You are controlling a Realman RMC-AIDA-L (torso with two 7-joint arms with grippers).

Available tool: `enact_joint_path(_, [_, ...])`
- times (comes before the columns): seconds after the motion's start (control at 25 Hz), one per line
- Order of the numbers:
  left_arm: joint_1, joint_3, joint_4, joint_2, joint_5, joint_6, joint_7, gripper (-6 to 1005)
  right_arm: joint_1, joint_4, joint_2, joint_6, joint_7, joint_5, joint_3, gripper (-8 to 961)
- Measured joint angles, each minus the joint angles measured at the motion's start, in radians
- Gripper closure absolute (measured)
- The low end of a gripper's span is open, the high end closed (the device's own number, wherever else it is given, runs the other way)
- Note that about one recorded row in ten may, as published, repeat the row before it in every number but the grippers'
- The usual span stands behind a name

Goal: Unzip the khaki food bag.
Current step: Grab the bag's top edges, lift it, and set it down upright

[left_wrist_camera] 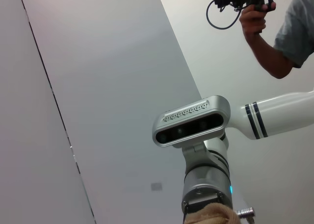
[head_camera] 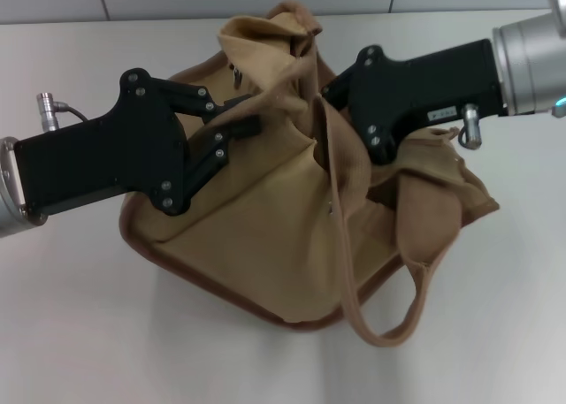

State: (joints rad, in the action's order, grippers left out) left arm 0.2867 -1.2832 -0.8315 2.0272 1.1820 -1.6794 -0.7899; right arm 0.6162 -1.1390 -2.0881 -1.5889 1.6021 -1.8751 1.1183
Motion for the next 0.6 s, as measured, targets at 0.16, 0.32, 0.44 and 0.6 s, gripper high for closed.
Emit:
enact_joint_path(0.16, [0.001,0.0,0.0,-0.002,0.0,-0.001,0.0,938,-0.013,-0.025,0.002,0.007,0.04,0.007,0.001,898])
enact_joint_path(0.32, [0.003,0.001,0.0,-0.002,0.002,-0.005,0.0,938,-0.006,-0.028,0.005,-0.001,0.086,-0.008,0.017,828])
enact_joint_path(0.44, [0.007,0.001,0.0,-0.003,0.004,-0.007,0.0,938,-0.004,-0.034,0.005,0.023,0.099,-0.027,0.04,777])
enact_joint_path(0.6, [0.012,0.002,0.0,-0.002,0.006,-0.007,0.0,938,-0.007,-0.042,0.004,0.07,0.1,-0.049,0.088,710])
